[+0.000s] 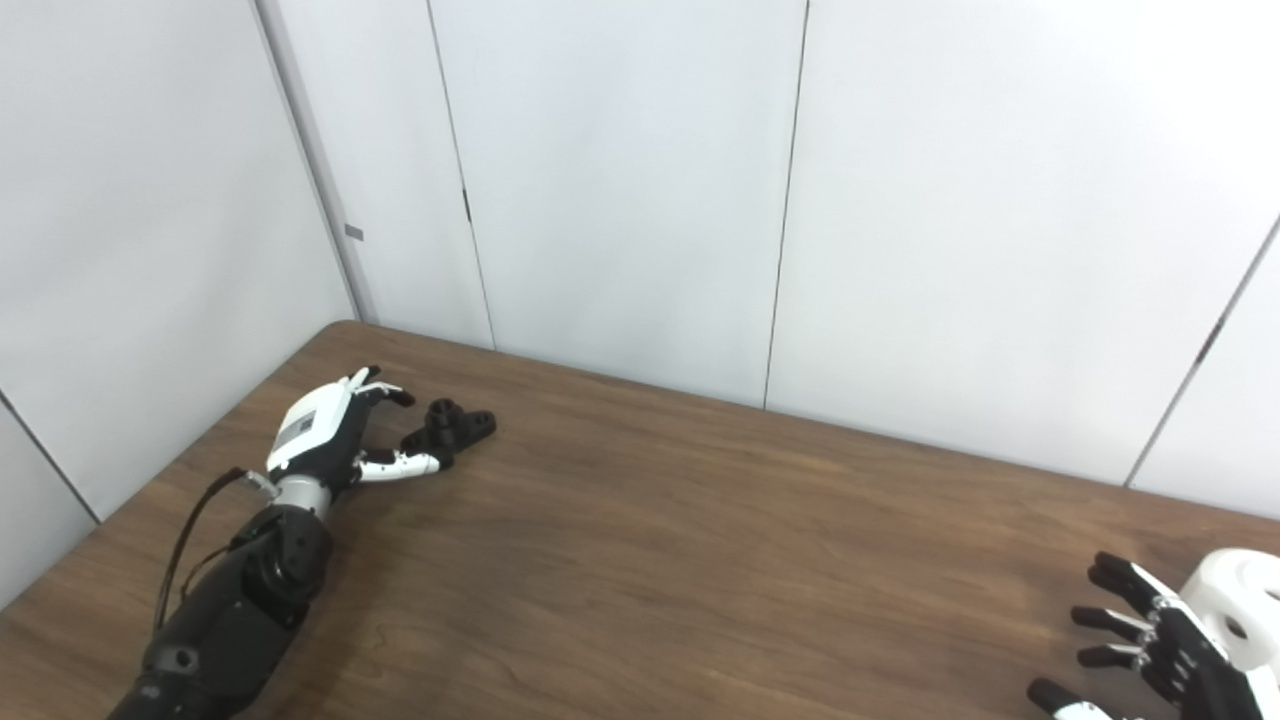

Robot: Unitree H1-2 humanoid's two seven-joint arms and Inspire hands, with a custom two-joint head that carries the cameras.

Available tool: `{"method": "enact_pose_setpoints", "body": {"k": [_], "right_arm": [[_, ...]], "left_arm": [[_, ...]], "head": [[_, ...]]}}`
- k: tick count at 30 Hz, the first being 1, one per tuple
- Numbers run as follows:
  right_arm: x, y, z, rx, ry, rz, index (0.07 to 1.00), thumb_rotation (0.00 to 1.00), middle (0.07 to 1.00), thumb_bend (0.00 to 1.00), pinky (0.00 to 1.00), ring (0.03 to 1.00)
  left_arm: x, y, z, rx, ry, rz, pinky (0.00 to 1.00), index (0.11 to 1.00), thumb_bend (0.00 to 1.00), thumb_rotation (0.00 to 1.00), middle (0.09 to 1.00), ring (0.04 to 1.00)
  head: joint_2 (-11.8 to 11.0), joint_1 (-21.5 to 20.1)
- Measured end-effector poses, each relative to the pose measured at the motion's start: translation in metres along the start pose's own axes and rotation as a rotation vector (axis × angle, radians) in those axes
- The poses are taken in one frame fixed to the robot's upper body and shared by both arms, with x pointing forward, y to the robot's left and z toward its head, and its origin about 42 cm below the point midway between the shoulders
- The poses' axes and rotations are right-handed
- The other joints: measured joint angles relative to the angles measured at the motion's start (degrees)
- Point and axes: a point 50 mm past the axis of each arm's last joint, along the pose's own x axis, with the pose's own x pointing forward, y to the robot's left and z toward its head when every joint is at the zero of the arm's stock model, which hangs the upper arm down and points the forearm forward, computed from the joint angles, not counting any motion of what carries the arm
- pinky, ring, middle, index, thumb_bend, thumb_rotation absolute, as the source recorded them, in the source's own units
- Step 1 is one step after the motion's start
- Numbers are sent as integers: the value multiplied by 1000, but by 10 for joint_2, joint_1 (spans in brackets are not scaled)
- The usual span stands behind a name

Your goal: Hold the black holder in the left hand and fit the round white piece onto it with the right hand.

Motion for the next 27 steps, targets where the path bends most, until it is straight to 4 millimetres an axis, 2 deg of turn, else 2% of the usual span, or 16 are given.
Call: {"method": "enact_pose_setpoints", "body": {"k": [7, 13, 22, 27], "right_arm": [[0, 0, 0, 3, -1, 0, 830, 280, 838, 762, 572, 730], [0, 0, 1, 3, -2, 1, 832, 289, 836, 759, 596, 739], [-4, -1, 2, -1, 2, 3, 846, 286, 857, 749, 615, 735], [-5, -7, 3, -20, -2, 9, 846, 295, 859, 749, 605, 726]], "left_arm": [[-2, -13, -1, -22, 2, -25, 884, 743, 805, 327, 978, 1000], [0, -14, -3, -26, 5, -22, 898, 743, 810, 332, 972, 1000], [5, -17, -9, -33, 13, 15, 859, 729, 824, 347, 951, 978], [6, -18, -12, -43, 17, 18, 839, 732, 822, 333, 963, 983]], "head": [[0, 0], [1, -1], [4, -4], [8, -5]]}}
